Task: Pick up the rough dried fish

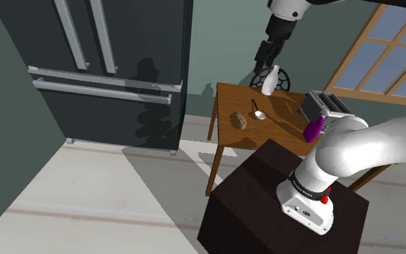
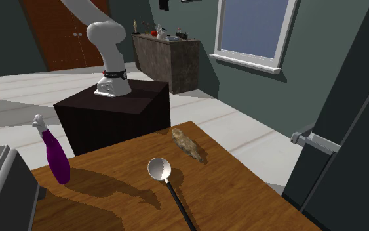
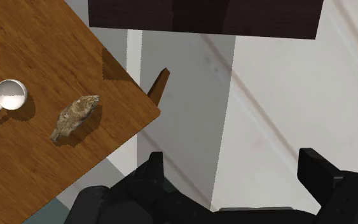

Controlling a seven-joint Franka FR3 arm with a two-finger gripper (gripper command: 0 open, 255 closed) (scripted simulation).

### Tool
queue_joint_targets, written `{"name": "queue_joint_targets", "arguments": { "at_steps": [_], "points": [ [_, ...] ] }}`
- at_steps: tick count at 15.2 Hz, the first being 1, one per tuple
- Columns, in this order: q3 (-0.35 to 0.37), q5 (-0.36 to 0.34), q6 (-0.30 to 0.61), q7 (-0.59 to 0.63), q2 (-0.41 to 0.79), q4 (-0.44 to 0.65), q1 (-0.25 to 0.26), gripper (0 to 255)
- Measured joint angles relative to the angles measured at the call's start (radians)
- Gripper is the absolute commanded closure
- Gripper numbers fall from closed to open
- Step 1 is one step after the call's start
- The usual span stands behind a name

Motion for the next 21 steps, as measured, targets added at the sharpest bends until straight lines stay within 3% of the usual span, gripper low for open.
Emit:
{"name": "queue_joint_targets", "arguments": {
  "at_steps": [3, 9, 21],
  "points": [
    [-0.010, -0.005, 0.033, 0.002, 0.026, -0.012, -0.010, 0],
    [-0.058, -0.026, 0.193, 0.011, 0.156, -0.062, -0.053, 0],
    [-0.167, -0.028, 0.492, 0.011, 0.527, -0.034, -0.129, 0]
  ]
}}
